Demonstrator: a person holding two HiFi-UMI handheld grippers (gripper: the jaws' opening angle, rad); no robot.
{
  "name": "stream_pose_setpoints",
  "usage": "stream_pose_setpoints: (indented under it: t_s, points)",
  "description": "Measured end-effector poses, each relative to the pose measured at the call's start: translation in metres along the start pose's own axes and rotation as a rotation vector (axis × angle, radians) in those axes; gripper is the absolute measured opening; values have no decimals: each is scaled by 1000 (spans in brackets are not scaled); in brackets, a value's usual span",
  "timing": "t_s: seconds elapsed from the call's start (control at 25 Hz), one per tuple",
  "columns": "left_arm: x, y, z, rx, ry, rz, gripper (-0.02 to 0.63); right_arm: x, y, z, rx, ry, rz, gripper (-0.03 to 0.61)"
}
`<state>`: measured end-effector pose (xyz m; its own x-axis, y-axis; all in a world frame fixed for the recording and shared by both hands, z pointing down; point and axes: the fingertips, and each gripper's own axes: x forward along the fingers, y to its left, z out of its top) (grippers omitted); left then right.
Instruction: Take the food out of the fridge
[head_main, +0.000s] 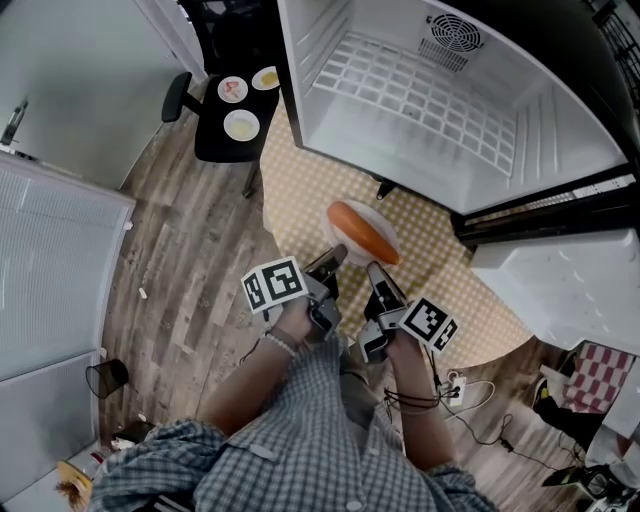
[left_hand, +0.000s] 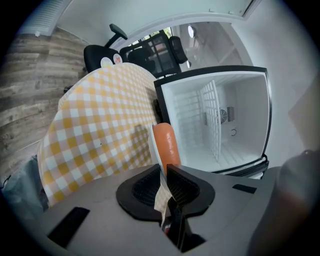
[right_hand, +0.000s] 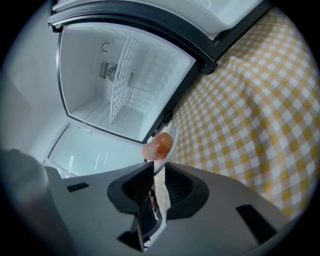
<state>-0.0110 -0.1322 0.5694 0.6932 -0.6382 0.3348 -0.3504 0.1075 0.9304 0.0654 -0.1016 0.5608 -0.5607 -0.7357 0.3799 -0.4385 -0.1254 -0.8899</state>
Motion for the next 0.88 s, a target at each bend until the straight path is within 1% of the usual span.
stream_pose_setpoints:
  t_s: [0.28, 0.44, 0.56, 0.76, 0.88]
  points:
    - [8, 21, -5, -21, 22, 48, 44, 7, -22, -6, 24, 28, -67, 52]
    - [10, 29, -7, -11, 35, 93, 41, 9, -32, -9, 13, 48, -127, 57]
    - [10, 38, -11, -20, 50, 137, 40, 11, -40, -13, 1, 70, -180, 57]
    - [13, 46, -16, 19, 99, 208, 41, 11, -51, -16, -14, 80, -236, 57]
    - [13, 49, -20, 29, 126, 227, 43, 11, -57, -17, -34, 88, -271, 57]
